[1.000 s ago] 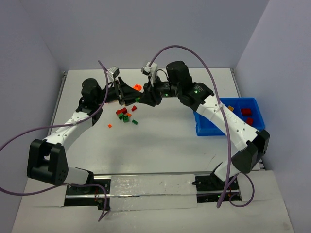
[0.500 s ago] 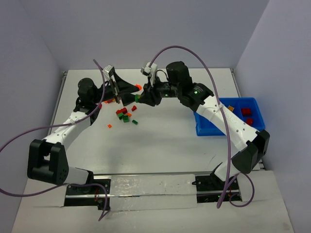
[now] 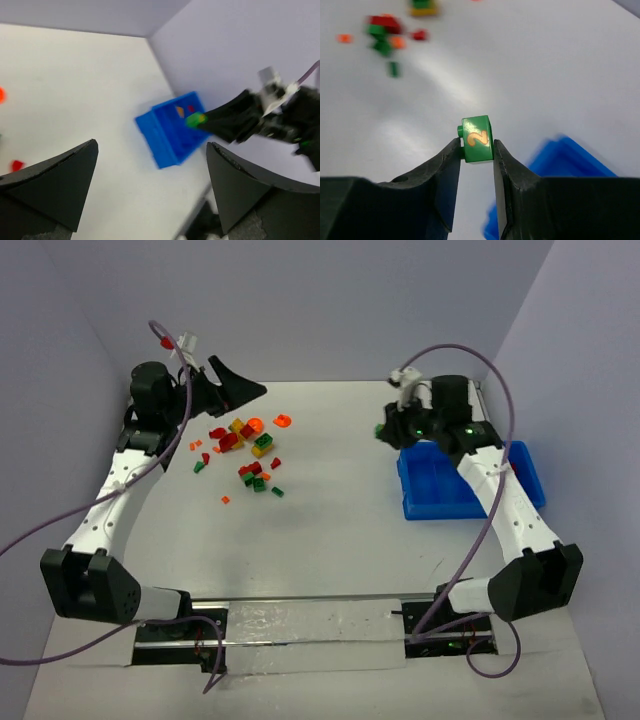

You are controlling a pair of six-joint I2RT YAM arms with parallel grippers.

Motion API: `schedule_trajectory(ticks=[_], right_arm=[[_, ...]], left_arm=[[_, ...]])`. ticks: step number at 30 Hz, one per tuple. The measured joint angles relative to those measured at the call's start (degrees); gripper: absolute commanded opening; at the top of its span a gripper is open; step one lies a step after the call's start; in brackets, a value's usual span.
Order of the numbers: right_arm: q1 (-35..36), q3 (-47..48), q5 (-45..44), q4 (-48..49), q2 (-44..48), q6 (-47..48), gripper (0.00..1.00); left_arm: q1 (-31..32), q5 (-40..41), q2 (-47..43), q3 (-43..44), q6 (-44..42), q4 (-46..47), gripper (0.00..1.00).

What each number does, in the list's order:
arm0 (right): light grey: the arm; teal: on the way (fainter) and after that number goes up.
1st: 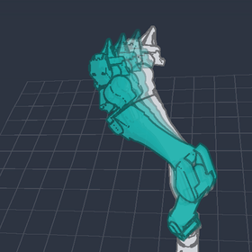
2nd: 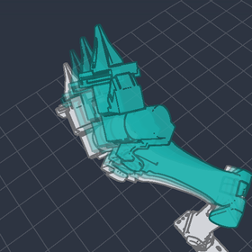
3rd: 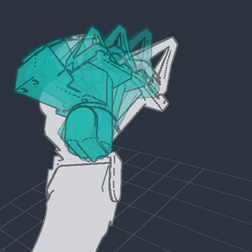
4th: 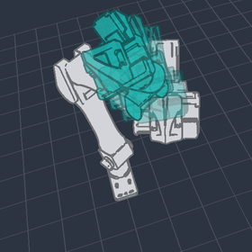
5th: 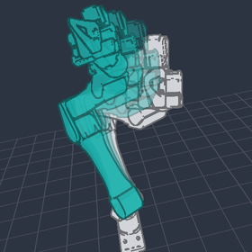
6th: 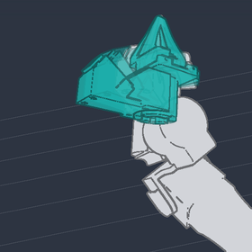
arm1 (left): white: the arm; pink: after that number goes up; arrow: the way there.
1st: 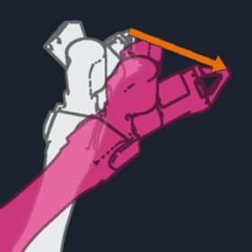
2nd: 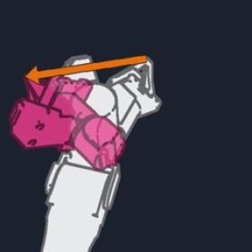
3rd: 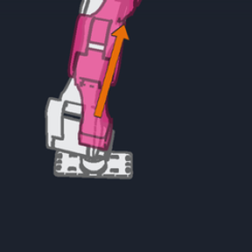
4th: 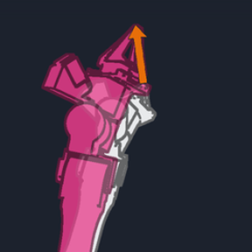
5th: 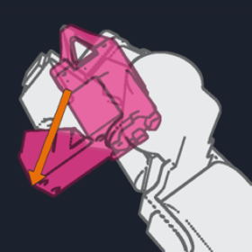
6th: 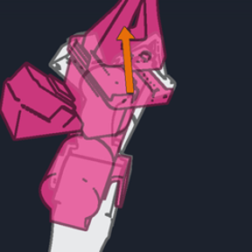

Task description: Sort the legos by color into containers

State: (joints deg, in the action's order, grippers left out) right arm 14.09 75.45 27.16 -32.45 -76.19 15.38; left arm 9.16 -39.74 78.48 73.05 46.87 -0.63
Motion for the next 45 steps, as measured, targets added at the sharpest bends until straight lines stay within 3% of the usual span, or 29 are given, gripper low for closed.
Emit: schedule_trajectory(ticks=[4,10,15,22,27,30,33,40,45], right_arm=[[-12.07,-2.93,-5.77,-2.76,2.36,3.38,0.00],[-23.17,-4.50,-13.25,-3.78,-1.97,6.01,0.00],[-24.99,-4.10,-17.82,-3.64,-10.76,6.16,0.00],[-25.03,-2.13,-20.32,-3.48,-19.48,5.85,0.01],[-25.12,-0.96,-21.24,-2.91,-22.50,5.43,0.12],[-25.12,0.11,-21.75,-2.38,-24.70,5.13,0.27],[-25.12,0.36,-22.04,-1.87,-26.17,5.05,0.35],[-25.10,1.31,-22.23,-1.43,-27.38,4.72,0.64],[-24.69,1.88,-22.18,-1.21,-27.38,3.99,0.71]], left_arm=[[6.28,14.91,-3.26,1.32,-16.05,-8.55,0.99],[9.83,30.35,-0.94,1.32,-30.49,-16.15,0.99],[11.43,35.96,1.62,1.32,-37.28,-20.30,0.99],[11.74,37.80,2.66,1.32,-42.72,-22.86,0.99],[11.74,38.36,5.23,1.32,-44.63,-23.87,0.99],[11.74,38.57,8.11,1.32,-46.40,-25.01,0.99],[11.74,38.38,10.32,1.32,-47.84,-26.39,0.98],[10.93,36.27,11.13,1.32,-50.57,-27.41,0.95],[9.25,33.46,13.01,1.32,-53.37,-28.53,0.85]])
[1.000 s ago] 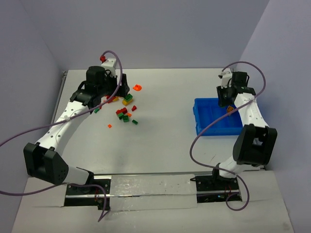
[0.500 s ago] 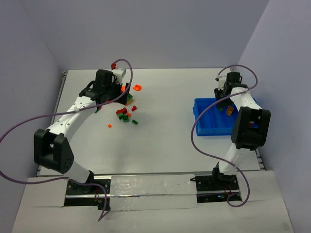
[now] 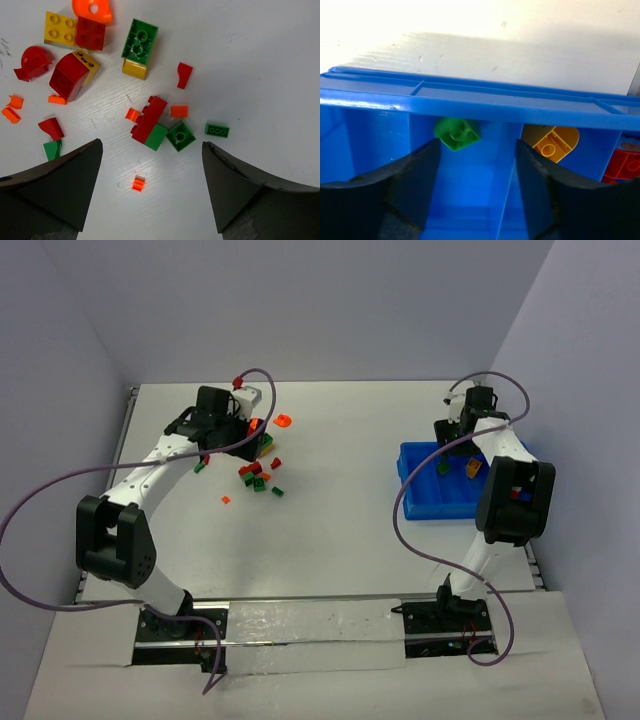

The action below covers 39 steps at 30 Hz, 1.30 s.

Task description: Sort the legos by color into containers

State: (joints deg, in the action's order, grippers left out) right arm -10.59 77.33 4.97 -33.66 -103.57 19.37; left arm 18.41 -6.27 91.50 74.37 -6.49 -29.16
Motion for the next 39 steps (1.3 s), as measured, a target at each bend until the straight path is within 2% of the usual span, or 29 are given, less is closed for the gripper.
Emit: schedule_trajectory(ticks=[12,22,34,37,39], right_arm=[[2.16,2.87,2.80,-3.14,4.81,-2.55,0.72],[3.99,7.10,7.20,-5.99,13.63,-5.62,0.72],[5.98,7.09,8.71,-8.24,14.21,-6.73,0.72],[7.18,7.09,9.31,-8.36,14.21,-7.08,0.72],[8.37,7.09,9.80,-8.40,14.28,-7.66,0.72]], left_arm=[[-0.63,-2.70,9.11,-0.28,-5.98,-1.61,0.66],[-0.63,-1.02,19.94,5.17,-7.72,-2.06,0.57],[-0.63,0.41,23.77,7.39,-7.94,-0.94,0.48],[-0.63,0.52,24.49,7.43,-8.04,-0.91,0.40],[-0.63,0.69,24.74,7.43,-8.07,-0.95,0.28]])
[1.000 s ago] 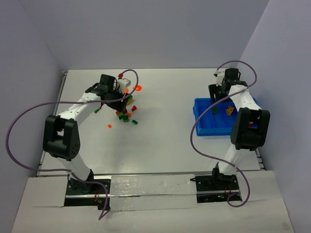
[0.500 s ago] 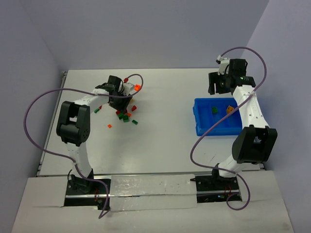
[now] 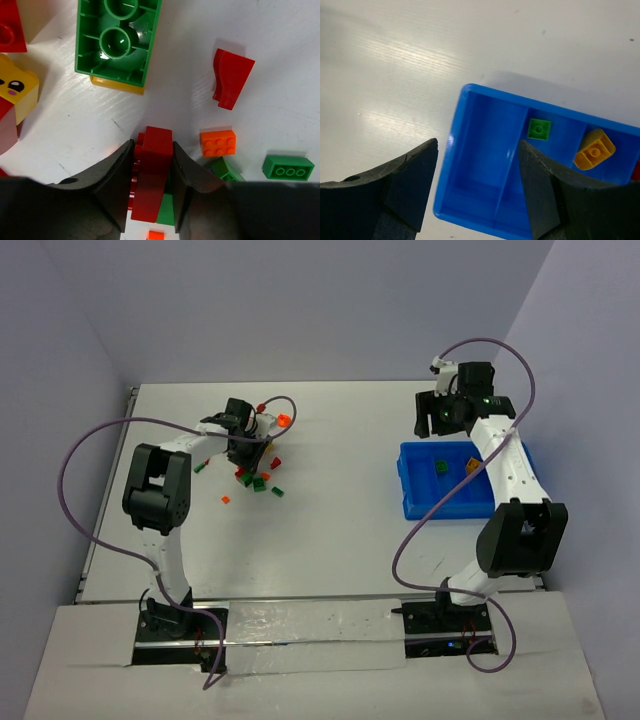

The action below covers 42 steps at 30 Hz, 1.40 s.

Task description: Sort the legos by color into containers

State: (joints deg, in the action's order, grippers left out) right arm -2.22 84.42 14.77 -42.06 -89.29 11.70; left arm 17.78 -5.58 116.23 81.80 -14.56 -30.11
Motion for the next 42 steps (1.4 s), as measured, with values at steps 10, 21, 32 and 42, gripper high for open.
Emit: schedule_trajectory(ticks=[10,21,32,42], right_arm=[[10.89,-7.98,9.42,8.09,7.18,-11.61,0.72],[29.12,-3.28,16.26,18.48,3.22,-27.42,0.78],[36.25,4.54,19.54,20.39,-6.71,-35.68,0.83],[36.75,6.54,21.41,20.77,-10.26,-37.61,0.54]], left_arm=[[0.18,0.64,-3.84,0.50,6.14,-1.29,0.00],[9.14,10.98,-29.27,2.28,27.38,2.02,0.00],[15.81,17.06,-30.02,3.30,37.44,0.65,0.00],[16.56,16.70,-30.11,3.30,38.98,0.32,0.00]])
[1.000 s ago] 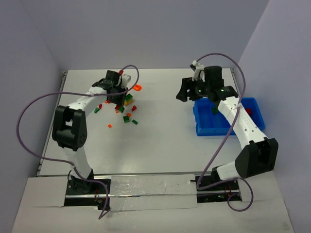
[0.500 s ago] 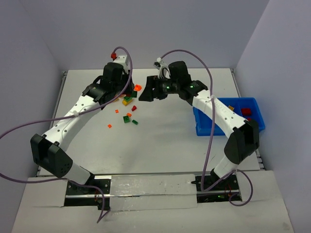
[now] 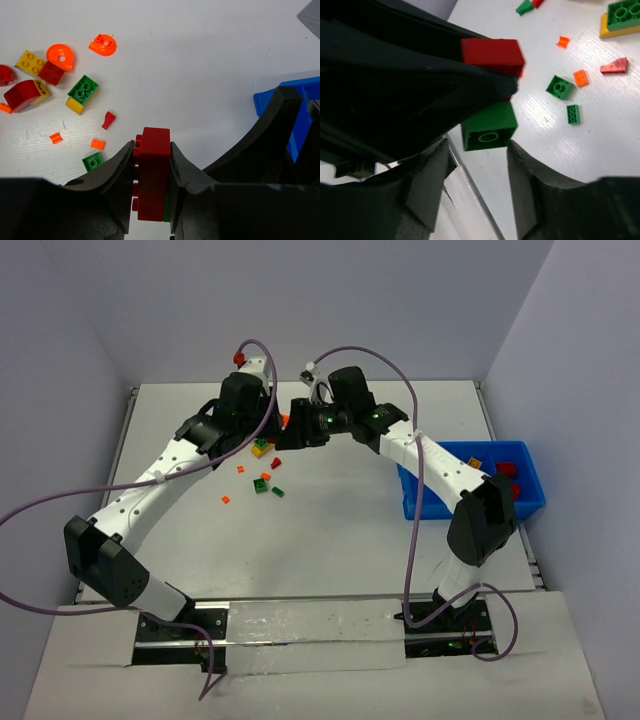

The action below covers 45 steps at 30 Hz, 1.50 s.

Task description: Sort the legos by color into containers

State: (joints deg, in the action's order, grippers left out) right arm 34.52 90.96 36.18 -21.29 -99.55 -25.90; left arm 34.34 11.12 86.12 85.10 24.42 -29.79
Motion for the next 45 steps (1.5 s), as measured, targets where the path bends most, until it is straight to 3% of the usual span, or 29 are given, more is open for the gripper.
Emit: schedule_trajectory(ticks=[8,15,18,25,32,37,45], right_arm=[[-0.04,-0.01,0.38,0.39,-0.39,-0.01,0.57],[-0.73,-0.46,1.55,1.42,-0.35,-1.13,0.09],[-0.88,-1.33,1.80,2.35,-0.16,-1.30,0.00],[-1.21,-6.61,0.87,4.68,3.64,0.00,0.00],[-3.26,-15.12,1.13,3.04,17.17,4.45,0.00],[-12.35,-18.99,-1.41,-2.74,25.98,12.38,0.00],[-38.30,-23.65,-15.46,-16.35,27.18,32.75,0.00]], left_arm=[[0.07,-2.26,-0.83,-0.31,0.45,0.06,0.00],[-0.01,-2.85,-1.95,-1.42,0.53,0.81,0.00],[-0.01,-2.71,-2.10,-2.12,0.54,1.53,0.00],[0.82,1.76,-2.34,-4.31,0.07,3.64,0.00],[-3.89,11.64,-0.84,-5.45,-3.20,4.61,0.00],[-4.80,11.21,-0.39,-5.70,-4.69,5.37,0.00],[-3.67,3.17,-0.29,-5.97,-7.65,6.77,0.00]])
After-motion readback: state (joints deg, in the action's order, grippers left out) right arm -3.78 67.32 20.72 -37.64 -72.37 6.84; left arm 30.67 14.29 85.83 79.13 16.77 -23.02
